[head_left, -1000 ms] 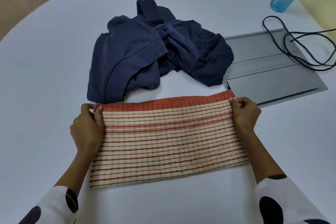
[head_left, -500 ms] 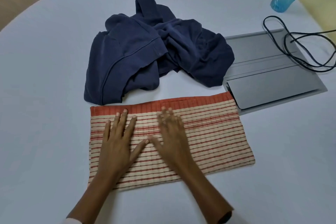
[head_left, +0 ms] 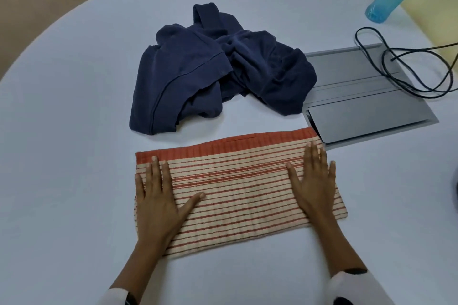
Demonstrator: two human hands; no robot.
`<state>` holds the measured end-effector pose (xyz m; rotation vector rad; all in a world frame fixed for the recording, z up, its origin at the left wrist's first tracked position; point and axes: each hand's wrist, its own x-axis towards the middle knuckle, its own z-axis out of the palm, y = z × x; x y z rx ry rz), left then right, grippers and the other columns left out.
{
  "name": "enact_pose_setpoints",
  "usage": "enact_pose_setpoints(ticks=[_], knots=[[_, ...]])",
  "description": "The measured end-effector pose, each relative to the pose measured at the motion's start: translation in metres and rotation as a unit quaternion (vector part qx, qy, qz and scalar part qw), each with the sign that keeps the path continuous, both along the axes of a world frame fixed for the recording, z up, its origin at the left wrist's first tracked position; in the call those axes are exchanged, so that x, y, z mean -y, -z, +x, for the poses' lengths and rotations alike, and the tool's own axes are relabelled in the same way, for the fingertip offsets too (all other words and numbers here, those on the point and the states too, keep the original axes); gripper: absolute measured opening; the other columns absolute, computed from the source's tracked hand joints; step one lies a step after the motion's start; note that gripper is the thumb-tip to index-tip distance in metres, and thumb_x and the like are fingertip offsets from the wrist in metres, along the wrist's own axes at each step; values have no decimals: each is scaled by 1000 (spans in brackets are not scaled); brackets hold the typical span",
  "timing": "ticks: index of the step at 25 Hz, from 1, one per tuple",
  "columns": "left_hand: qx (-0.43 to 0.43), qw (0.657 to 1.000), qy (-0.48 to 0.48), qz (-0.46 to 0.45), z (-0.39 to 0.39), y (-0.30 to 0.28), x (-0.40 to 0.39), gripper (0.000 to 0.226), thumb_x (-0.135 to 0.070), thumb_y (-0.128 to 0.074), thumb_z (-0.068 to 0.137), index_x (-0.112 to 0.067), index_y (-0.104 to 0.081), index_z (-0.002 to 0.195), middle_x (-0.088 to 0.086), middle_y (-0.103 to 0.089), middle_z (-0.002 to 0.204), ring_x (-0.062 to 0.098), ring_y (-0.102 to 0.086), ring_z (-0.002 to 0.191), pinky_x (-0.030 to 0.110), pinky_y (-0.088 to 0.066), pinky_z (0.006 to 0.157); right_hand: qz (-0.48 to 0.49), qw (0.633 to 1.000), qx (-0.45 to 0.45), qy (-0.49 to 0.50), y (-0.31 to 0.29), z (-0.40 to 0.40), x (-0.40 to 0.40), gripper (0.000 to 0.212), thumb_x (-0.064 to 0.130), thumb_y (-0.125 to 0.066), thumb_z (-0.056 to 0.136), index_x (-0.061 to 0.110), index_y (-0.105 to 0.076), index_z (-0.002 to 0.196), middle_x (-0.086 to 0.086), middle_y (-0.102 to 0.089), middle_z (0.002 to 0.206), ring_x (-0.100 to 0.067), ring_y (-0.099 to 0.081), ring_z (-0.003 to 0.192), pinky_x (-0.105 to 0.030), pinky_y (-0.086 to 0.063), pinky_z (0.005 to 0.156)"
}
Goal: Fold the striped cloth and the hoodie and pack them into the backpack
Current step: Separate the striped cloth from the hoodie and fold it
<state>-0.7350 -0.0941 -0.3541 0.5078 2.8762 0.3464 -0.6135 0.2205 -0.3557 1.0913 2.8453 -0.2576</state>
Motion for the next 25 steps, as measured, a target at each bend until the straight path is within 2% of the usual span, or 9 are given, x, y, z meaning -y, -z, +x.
enact_pose_setpoints(ticks=[3,6,9,11,14,18,20,22,25], knots=[[20,1000,7,12,30,0,-2,107,-87,-10,73,-16,8,150,2,14,158,19,12,145,40,10,117,-1,1000,0,3,-3,28,-1,86,73,-1,86,20,-6,153,-3,-7,160,-22,0,147,-47,1,119],[13,999,35,4,50,0,4,104,-84,-12,77,-12,6,150,5,9,158,21,9,146,40,9,118,-36,999,12,-14,-17,45,-7,81,69,-9,88,21,-7,153,-5,-6,160,-25,-3,148,-45,0,119],[-6,998,59,-22,71,-8,16,94,-73,-16,86,-6,-8,150,13,-7,157,28,-4,146,40,9,117,-89,994,-18,68,-44,57,-11,65,46,-37,97,18,-16,152,-14,-25,154,-33,-28,140,-50,-24,114],[-5,1000,28,-14,88,-13,25,86,-68,-16,89,-6,-16,149,17,-12,156,32,-8,145,40,9,118,-113,985,-39,127,-56,64,-12,64,31,-49,96,14,-18,150,-18,-35,145,-35,-37,132,-48,-36,105],[39,998,-38,33,113,-16,36,69,-53,-24,94,-10,-23,148,14,-11,157,31,-11,145,45,-4,118,-211,958,-79,179,-68,68,-24,59,20,-61,91,8,-36,143,-19,-48,138,-37,-49,123,-47,-40,102],[82,983,-102,129,121,-38,39,47,-17,-41,99,-11,-33,145,4,-18,157,31,-33,137,48,-37,107,-387,878,-120,255,-87,66,-35,31,20,-65,88,4,-64,115,-17,-67,115,-32,-64,99,-45,-51,93],[70,972,-149,166,117,-50,39,43,-4,-43,96,-6,-42,139,8,-34,149,31,-45,127,39,-40,99,-435,845,-140,278,-103,63,-35,23,14,-63,89,3,-67,109,-14,-68,107,-27,-64,87,-38,-54,78],[39,968,-176,173,113,-56,42,37,0,-44,94,-2,-52,130,11,-49,138,30,-52,118,38,-42,97,-464,833,-155,258,-123,59,-27,26,6,-63,88,0,-65,113,-12,-67,100,-23,-63,81,-30,-49,65],[33,956,-219,190,108,-57,50,29,2,-50,90,-1,-63,115,13,-63,119,31,-61,103,42,-47,91,-492,837,-150,189,-148,44,-2,34,4,-69,83,2,-63,117,-14,-69,101,-29,-66,87,-32,-52,70]])
